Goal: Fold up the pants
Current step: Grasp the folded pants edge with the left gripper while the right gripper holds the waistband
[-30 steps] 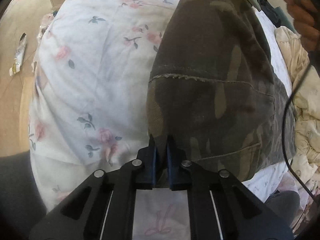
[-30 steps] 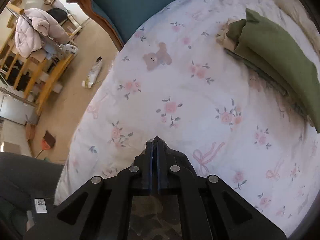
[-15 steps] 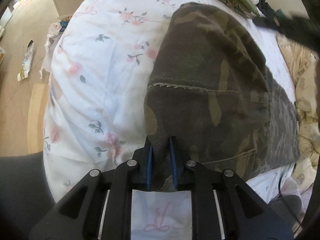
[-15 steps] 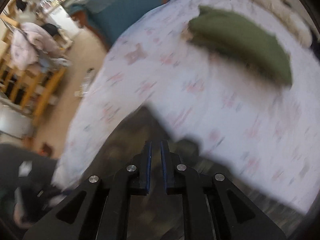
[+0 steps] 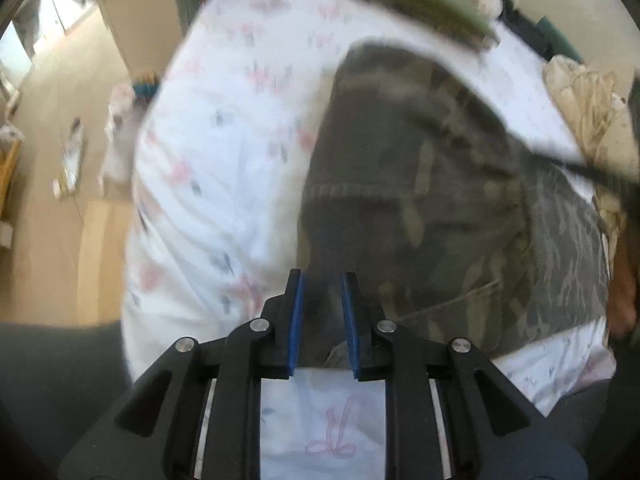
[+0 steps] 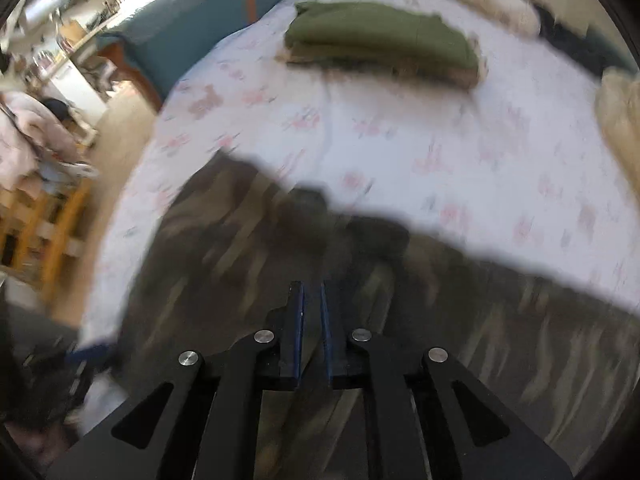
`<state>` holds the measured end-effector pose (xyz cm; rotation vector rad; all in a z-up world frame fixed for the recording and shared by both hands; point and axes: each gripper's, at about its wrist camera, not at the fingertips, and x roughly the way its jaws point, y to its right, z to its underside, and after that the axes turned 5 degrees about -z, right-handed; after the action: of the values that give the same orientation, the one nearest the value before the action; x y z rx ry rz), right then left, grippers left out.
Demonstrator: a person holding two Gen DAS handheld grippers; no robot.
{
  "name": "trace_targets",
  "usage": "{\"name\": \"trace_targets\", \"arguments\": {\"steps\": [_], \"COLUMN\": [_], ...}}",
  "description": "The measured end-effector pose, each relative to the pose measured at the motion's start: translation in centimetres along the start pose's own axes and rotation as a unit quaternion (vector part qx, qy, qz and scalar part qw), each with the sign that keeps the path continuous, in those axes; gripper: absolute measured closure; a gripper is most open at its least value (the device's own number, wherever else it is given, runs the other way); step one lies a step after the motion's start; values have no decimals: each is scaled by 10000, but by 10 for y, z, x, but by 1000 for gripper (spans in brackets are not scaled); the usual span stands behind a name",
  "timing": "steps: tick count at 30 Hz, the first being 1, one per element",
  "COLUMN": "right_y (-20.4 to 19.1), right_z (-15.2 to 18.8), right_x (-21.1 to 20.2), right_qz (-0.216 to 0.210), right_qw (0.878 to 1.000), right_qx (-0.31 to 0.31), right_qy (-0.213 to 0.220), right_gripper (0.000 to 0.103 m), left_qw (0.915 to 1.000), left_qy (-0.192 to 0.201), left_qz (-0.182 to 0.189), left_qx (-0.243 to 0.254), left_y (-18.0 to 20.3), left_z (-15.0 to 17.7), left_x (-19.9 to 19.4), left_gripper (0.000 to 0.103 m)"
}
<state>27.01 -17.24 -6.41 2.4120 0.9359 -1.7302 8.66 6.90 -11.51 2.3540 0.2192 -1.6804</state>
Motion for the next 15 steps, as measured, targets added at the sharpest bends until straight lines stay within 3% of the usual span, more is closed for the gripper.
{"name": "trace_targets", "arguments": {"steps": [4,7,10,13,14,15], "right_y": [0,-1,-3,2,5,10], "right_z": [46,77,87,86,88,92], "right_x": [13,52,67,44,27,14], "right_qz": [-595,-387,-413,-631,-757,-794], "right_qw": [9956,9923,9924,9911,9904,9890], "right_qx": [429,634,747,1002,1093,1231], "right_qy": [-589,-995,-883,-602,-364,-184], "right_gripper": [93,99,103,101,92,87], "left_qw": [9986,9975,9977,9971,9967,9957], "left_qy": [442,562,497,487,495,538], "left_qz": [129,59,171,294,334,372], "left_qx": [243,421,437,508,558,660], "left_y": [14,28,35,49,56,67], "left_z": [-10,-13,-12,-15,-16,-20], "left_x": [-11,-10,-10,-12,-12,-10], "left_gripper": [87,87,87,86,78,61]}}
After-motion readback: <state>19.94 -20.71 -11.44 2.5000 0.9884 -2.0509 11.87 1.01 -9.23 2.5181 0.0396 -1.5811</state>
